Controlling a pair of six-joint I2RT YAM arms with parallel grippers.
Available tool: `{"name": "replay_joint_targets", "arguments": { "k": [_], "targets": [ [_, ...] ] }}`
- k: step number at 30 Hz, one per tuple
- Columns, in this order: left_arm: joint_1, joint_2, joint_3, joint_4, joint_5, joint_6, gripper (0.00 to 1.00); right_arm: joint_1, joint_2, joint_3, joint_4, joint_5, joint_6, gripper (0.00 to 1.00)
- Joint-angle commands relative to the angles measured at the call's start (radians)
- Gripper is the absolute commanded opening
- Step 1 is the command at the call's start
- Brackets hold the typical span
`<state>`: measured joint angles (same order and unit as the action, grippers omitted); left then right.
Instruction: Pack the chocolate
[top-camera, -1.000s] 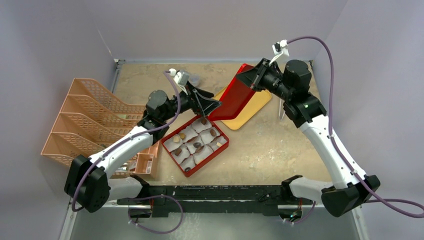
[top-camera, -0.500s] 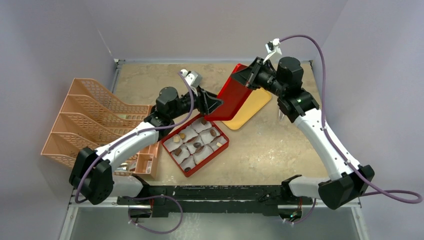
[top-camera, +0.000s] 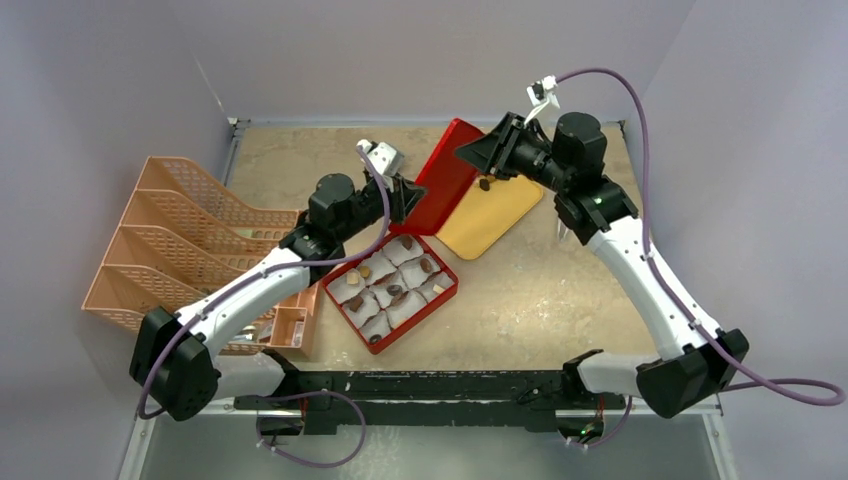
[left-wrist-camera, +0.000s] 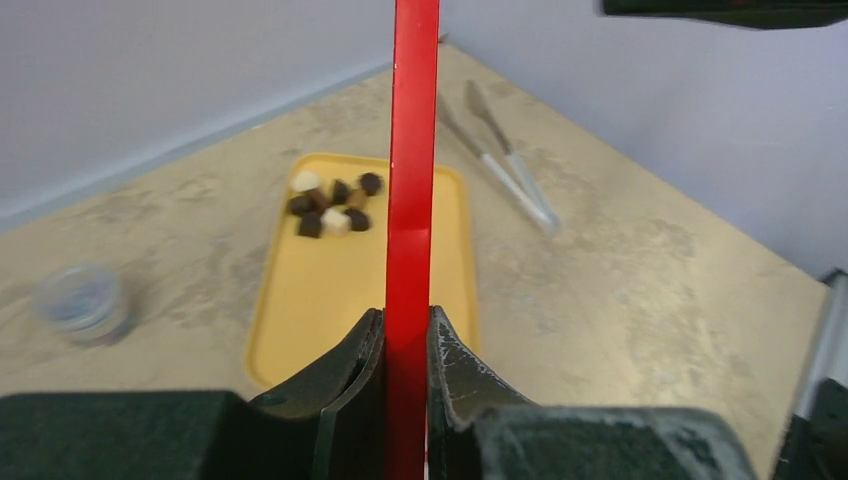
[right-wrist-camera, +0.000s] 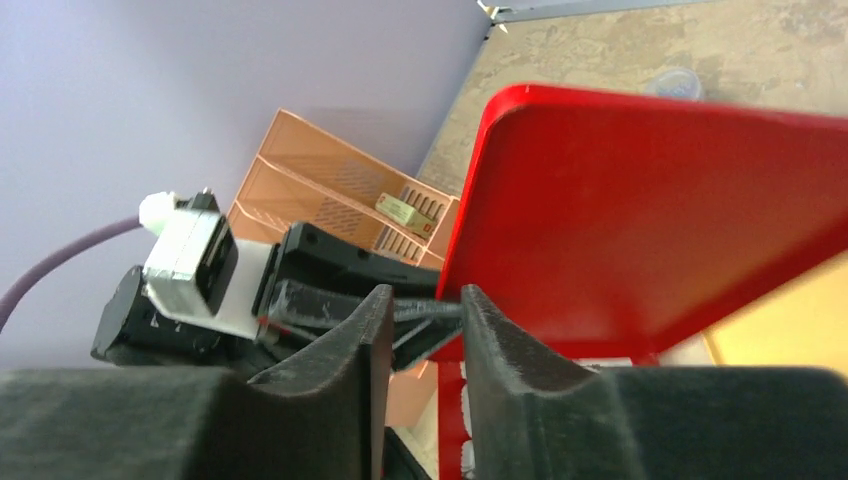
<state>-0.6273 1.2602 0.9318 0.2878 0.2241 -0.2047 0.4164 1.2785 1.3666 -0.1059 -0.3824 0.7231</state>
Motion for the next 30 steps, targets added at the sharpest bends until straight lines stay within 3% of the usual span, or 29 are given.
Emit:
{"name": "replay_joint_targets", "arguments": {
  "k": [1,4,10,17,24,30],
  "targets": [
    [0.011,-0.077,0.022,0.045,-0.202,0.121,0.0,0.006,-0.078,0.063,0.038,-0.011,0.046,0.46],
    [0.011,-0.104,0.006,0.056,-0.274,0.213,0.0,0.006,-0.123,0.064,-0.009,0.07,0.114,0.68],
    [0.011,-0.139,-0.012,0.056,-0.343,0.451,0.0,0.006,-0.131,0.093,-0.11,0.18,0.163,0.87],
    [-0.002,-0.194,-0.033,-0.007,-0.342,0.721,0.0,0.005,-0.033,0.186,-0.142,0.168,0.184,0.91],
    [-0.029,-0.245,-0.033,-0.11,-0.313,0.831,0.0,0.005,0.095,0.298,-0.233,0.164,0.239,0.9],
    [-0.074,-0.241,-0.034,-0.163,-0.341,0.907,0.0,0.006,0.156,0.276,-0.108,0.095,0.308,0.88]
  ]
}}
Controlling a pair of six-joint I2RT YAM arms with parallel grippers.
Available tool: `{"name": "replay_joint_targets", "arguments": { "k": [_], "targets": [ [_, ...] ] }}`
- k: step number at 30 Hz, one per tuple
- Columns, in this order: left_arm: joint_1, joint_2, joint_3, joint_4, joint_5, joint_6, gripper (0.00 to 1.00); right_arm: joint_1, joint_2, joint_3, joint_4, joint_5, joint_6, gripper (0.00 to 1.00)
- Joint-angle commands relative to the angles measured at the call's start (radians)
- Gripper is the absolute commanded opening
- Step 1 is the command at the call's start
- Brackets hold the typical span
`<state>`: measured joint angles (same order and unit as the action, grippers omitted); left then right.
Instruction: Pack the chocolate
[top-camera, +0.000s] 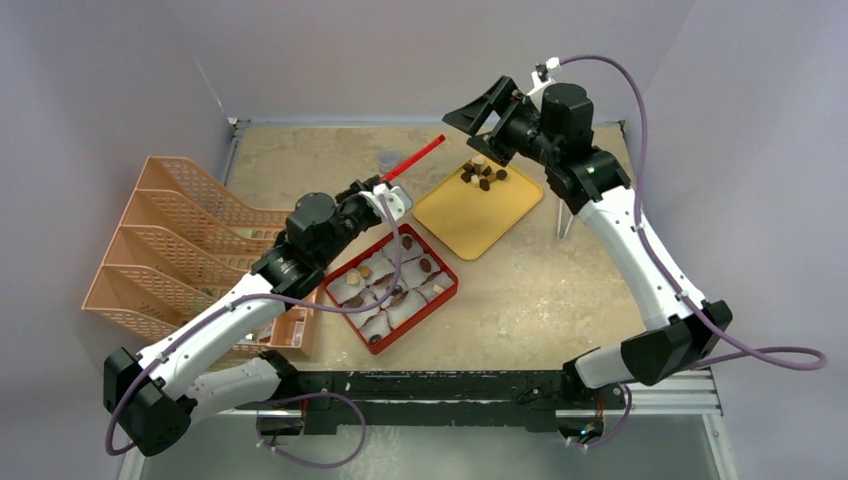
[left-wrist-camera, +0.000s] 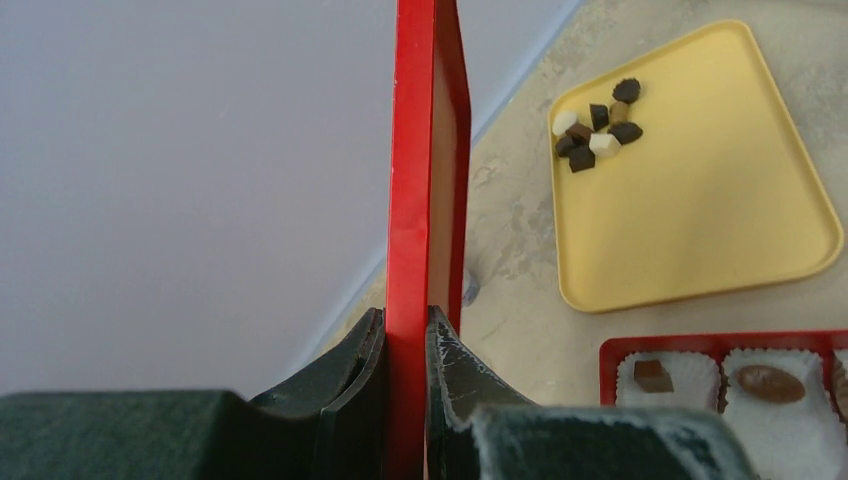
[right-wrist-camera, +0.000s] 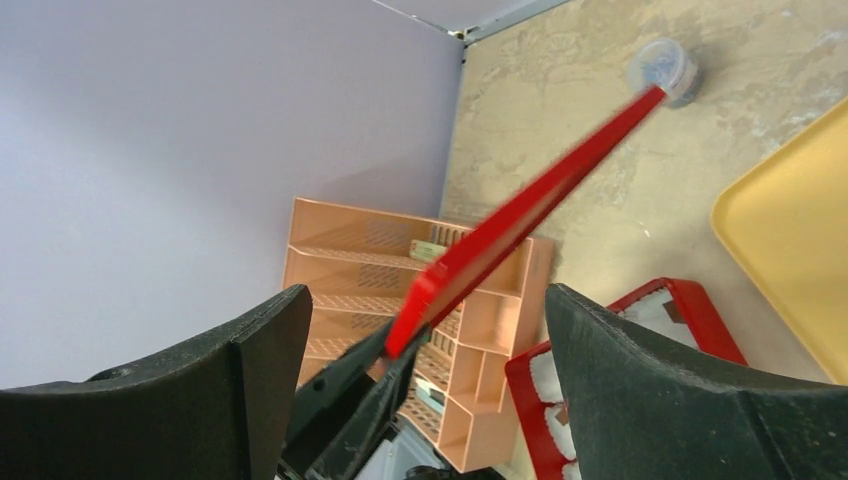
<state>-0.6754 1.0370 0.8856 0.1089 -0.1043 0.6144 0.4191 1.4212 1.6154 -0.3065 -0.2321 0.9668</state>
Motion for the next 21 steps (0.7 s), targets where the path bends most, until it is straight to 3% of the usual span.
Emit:
{"name": "replay_joint_targets", "arguments": {
  "k": [1,9,16,21],
  "targets": [
    [-0.039,-0.016,0.012,0.013,-0.024,0.096,0.0,0.003,0.031,0.038,0.087,-0.058,0.071,0.88],
    [-0.127,0.018,0.003,0.038,-0.152,0.165,0.0,0.004,0.13,0.028,-0.008,-0.088,0.158,0.81],
    [-0.148,0.044,-0.008,0.061,-0.203,0.212,0.0,0.006,0.083,-0.018,-0.108,0.038,0.276,0.79],
    [-0.157,0.059,-0.009,0.063,-0.228,0.239,0.0,0.006,0.089,0.068,-0.307,0.102,0.335,0.79]
  ]
}}
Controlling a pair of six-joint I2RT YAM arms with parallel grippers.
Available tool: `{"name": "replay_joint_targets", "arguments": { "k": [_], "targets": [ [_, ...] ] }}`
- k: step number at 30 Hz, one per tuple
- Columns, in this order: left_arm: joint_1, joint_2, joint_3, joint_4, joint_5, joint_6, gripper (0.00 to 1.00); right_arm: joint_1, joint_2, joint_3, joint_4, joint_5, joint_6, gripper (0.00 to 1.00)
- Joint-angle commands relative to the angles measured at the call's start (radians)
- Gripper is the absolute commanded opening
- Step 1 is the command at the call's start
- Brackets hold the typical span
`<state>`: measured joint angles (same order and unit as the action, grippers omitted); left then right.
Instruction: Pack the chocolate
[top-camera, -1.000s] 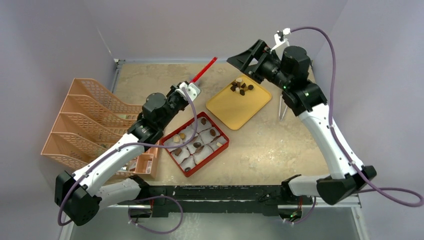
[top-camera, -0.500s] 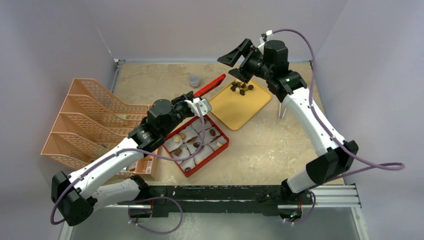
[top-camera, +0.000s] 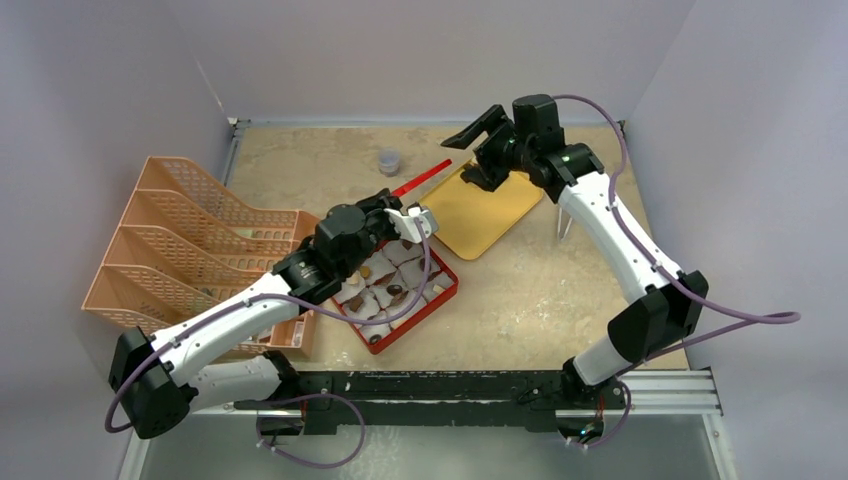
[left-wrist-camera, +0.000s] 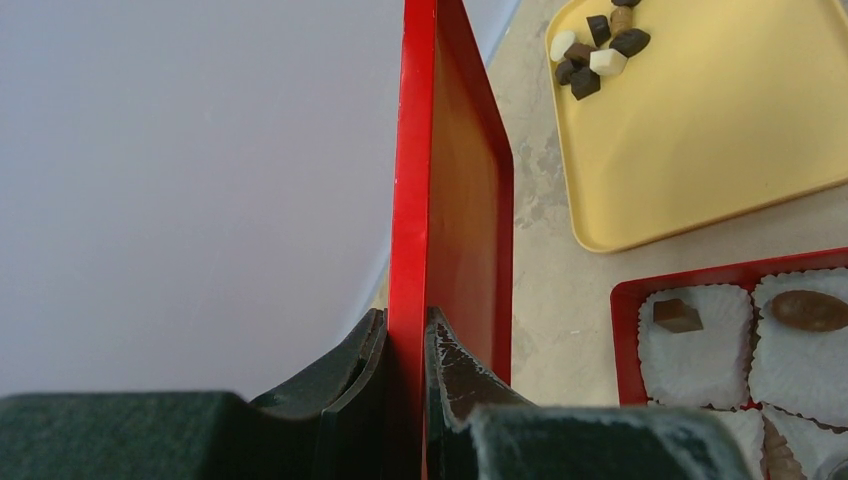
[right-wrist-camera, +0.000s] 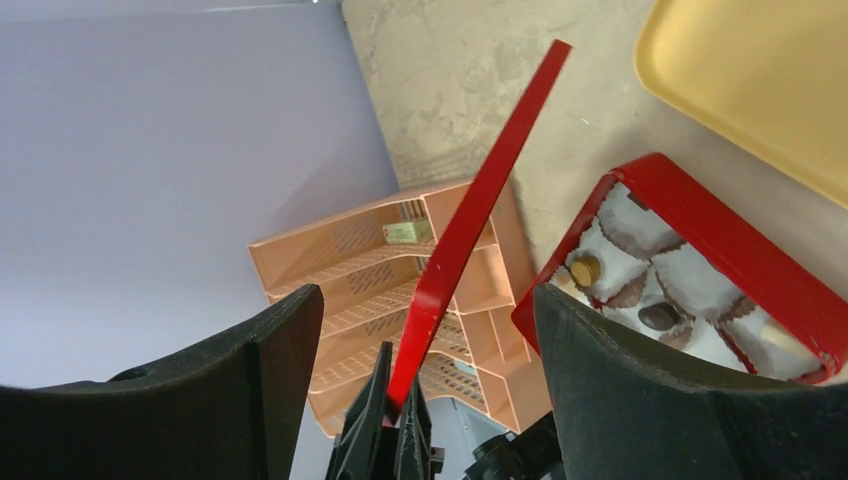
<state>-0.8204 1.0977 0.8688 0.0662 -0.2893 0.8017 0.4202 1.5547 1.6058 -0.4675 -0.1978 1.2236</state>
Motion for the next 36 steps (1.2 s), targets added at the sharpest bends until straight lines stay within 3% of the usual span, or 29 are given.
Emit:
{"name": "replay_joint_targets", "arguments": {
  "k": [1,12,19,31,33,36],
  "targets": [
    [-0.014,-0.002,0.008,0.107,-0.04,0.052,0.0,0.005,-0.046,0.074,-0.14,0.061,0.081,0.78],
    [-0.062,0.042,0.02,0.138,-0.052,0.07,0.0,0.018,0.023,0.101,-0.117,-0.021,0.124,0.67],
    [-0.068,0.054,0.021,0.152,-0.063,0.089,0.0,0.025,0.034,0.083,-0.078,-0.028,0.109,0.55],
    [-0.074,0.05,-0.006,0.19,-0.086,0.103,0.0,0.027,0.085,0.083,-0.063,-0.054,0.122,0.54],
    [-0.075,0.048,-0.01,0.19,-0.089,0.104,0.0,0.027,0.084,0.075,-0.041,-0.053,0.113,0.48],
    [-0.074,0.04,-0.014,0.189,-0.098,0.084,0.0,0.027,0.069,0.029,0.04,-0.069,0.08,0.25]
  ]
}}
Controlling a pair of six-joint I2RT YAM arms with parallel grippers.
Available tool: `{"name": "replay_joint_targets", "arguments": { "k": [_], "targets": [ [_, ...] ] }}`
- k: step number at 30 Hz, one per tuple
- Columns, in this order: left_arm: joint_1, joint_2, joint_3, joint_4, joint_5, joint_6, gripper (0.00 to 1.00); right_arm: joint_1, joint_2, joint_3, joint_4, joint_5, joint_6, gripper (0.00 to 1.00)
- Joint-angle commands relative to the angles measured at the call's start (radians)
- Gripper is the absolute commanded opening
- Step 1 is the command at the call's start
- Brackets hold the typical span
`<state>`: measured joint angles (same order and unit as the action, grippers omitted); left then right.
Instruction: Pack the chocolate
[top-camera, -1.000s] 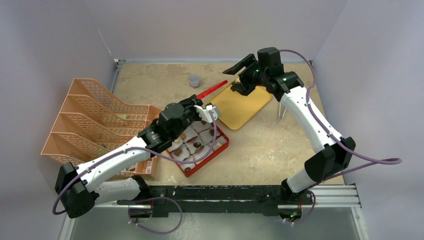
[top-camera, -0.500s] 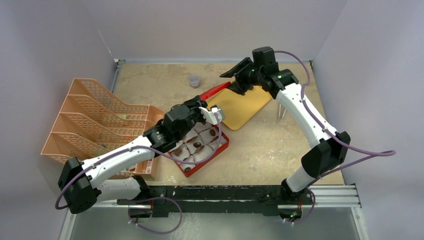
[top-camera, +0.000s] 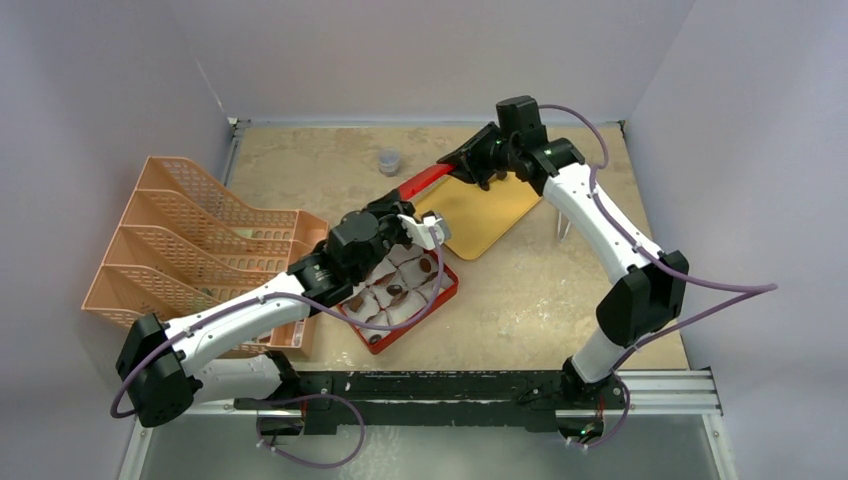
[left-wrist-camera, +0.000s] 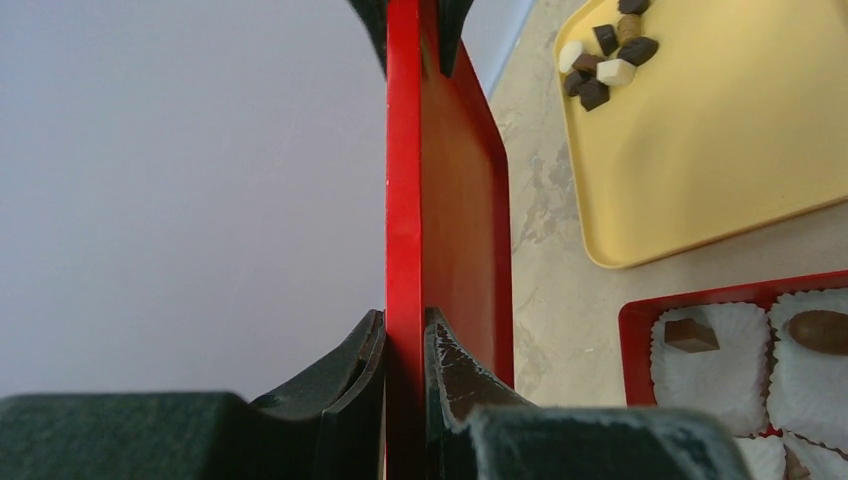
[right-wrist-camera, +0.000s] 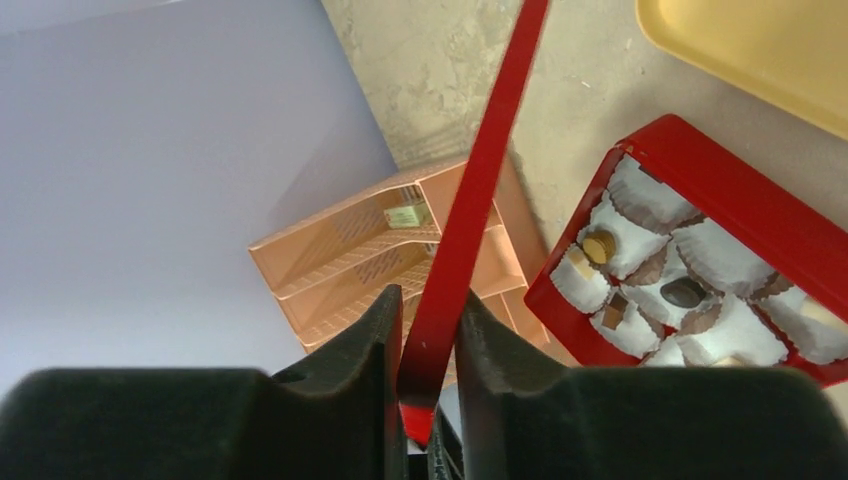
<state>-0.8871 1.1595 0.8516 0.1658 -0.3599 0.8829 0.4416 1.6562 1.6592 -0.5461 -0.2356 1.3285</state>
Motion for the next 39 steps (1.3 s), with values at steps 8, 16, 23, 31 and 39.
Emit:
{"name": "replay_joint_targets", "arguments": {
  "k": [8,16,23,31,39],
  "targets": [
    [-0.009,-0.127,0.058,-0.057,-0.013,-0.331,0.28,0.005,-0.121,-0.351,0.62,-0.243,-0.079,0.04],
    [-0.008,-0.241,0.062,-0.268,-0.071,-0.739,0.48,0.004,-0.214,-0.492,0.763,-0.212,-0.188,0.0],
    [-0.007,-0.318,0.083,-0.375,-0.048,-0.987,0.62,0.003,-0.278,-0.616,0.919,-0.166,-0.205,0.0],
    [-0.007,-0.279,0.118,-0.431,-0.027,-1.263,0.62,0.004,-0.307,-0.69,0.995,-0.123,-0.208,0.0],
    [0.099,-0.166,0.3,-0.64,-0.167,-1.466,0.64,0.012,-0.363,-0.779,1.069,-0.089,-0.161,0.0]
  ]
}}
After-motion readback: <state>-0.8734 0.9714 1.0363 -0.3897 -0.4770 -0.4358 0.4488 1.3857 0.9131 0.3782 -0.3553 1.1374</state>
